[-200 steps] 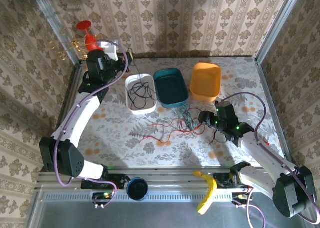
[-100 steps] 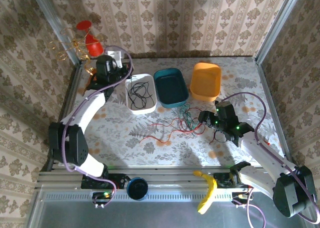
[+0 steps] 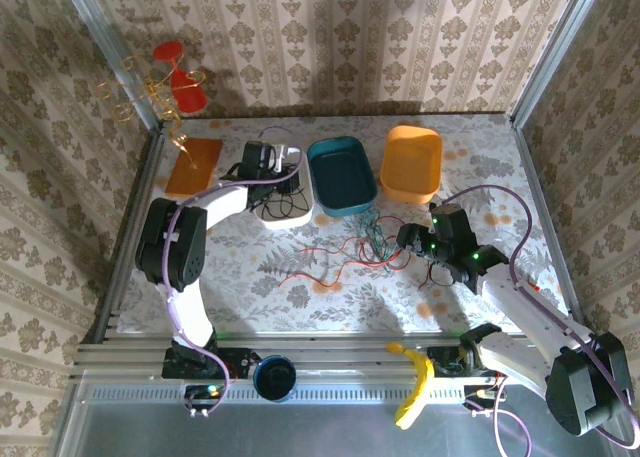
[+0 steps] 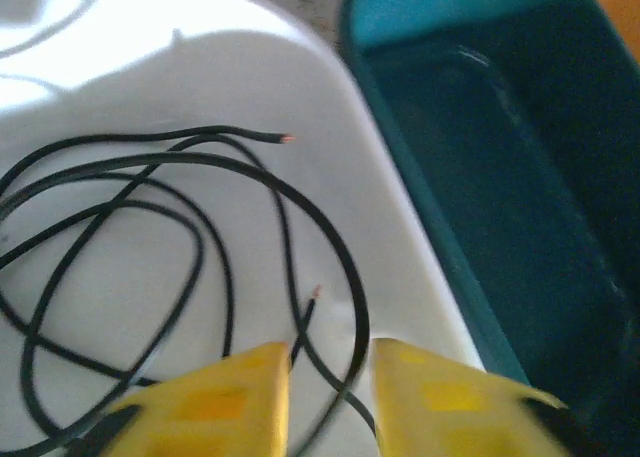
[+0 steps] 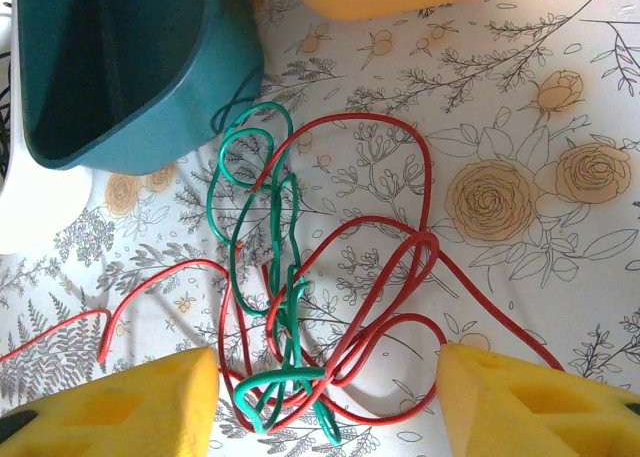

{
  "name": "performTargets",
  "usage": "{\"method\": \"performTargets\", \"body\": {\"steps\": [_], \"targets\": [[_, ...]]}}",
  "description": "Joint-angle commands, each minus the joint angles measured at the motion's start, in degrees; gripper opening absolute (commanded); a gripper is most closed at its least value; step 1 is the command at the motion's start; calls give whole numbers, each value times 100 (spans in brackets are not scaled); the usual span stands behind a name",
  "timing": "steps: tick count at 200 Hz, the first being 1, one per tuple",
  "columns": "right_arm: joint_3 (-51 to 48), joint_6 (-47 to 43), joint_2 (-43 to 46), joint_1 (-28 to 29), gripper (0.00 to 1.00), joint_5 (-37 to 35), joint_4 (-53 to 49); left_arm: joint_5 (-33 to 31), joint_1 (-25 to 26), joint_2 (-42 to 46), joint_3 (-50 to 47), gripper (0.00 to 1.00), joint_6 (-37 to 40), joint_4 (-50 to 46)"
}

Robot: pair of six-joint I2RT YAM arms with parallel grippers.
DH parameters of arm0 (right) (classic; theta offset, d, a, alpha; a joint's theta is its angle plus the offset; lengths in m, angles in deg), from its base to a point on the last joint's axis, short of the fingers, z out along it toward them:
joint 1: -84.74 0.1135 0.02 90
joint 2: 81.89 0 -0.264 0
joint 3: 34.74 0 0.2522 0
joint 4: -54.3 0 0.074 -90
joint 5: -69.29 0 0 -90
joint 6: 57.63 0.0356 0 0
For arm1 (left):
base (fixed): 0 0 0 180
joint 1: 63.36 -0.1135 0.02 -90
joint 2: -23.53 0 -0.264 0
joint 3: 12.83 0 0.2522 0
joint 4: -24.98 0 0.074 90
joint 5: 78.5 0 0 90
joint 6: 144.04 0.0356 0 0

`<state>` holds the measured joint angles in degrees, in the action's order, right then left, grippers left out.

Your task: Untangle the cables

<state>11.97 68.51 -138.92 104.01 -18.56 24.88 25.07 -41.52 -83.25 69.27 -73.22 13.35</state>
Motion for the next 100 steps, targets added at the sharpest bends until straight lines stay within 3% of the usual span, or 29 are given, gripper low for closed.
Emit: {"method": "performTargets", "body": {"steps": [1, 20, 48, 100], "targets": [[106, -68, 90, 25, 61, -90, -174, -417, 158, 575, 222, 47, 240, -23], [98, -80, 87, 25, 61, -103, -190, -784, 370, 1058, 284, 64, 577, -168], [65, -76, 129, 25, 62, -175, -213, -1315, 1017, 1605, 400, 73, 1438, -689], [136, -336, 67, 27, 62, 10, -248, 76, 1993, 1565, 10, 75, 1345, -823]]}}
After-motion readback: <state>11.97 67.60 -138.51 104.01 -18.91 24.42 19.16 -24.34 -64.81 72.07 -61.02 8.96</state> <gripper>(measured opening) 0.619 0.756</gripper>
